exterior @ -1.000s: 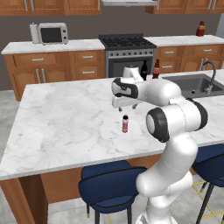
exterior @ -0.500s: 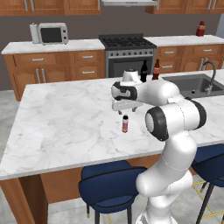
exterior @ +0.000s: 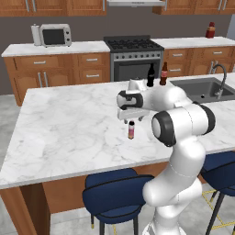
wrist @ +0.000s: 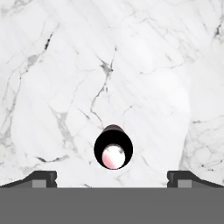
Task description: Place the large bottle from the dining counter next to the other large bottle outside the sink, and place the small bottle from the dining counter next to the other small bottle inside the sink.
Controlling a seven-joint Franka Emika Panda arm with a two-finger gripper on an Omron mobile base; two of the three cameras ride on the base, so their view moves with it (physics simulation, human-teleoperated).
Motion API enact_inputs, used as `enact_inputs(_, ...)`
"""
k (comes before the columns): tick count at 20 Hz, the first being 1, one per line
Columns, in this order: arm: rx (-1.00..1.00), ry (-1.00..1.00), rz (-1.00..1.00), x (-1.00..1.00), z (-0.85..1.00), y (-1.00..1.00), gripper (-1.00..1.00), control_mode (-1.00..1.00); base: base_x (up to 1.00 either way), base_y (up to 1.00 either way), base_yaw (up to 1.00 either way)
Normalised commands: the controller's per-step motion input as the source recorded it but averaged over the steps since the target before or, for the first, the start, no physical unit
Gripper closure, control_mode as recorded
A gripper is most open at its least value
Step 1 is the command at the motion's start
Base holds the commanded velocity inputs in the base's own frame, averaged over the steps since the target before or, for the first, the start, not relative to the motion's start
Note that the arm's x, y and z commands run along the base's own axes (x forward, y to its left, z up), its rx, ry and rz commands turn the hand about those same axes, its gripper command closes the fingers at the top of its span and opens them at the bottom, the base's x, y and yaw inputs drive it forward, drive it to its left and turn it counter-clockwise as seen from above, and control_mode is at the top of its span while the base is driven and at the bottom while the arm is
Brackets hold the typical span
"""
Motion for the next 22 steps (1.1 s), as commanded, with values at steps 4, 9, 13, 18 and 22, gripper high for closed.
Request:
enact_inputs(4,0.0,0.0,0.0,0.0,-0.2,0.0,-1.0,-1.0,0.0,0.0,0.0)
enact_inputs(9,0.0,0.0,0.0,0.0,-0.11,0.0,-1.0,-1.0,0.0,0.0,0.0)
enact_inputs(13,0.0,0.0,0.0,0.0,-0.12,0.0,-1.0,-1.0,0.0,0.0,0.0)
enact_inputs(18,0.0,0.0,0.0,0.0,-0.19,0.0,-1.0,-1.0,0.0,0.0,0.0)
enact_inputs(22,0.0,0.0,0.0,0.0,-0.08,0.0,-1.0,-1.0,0.0,0.0,0.0)
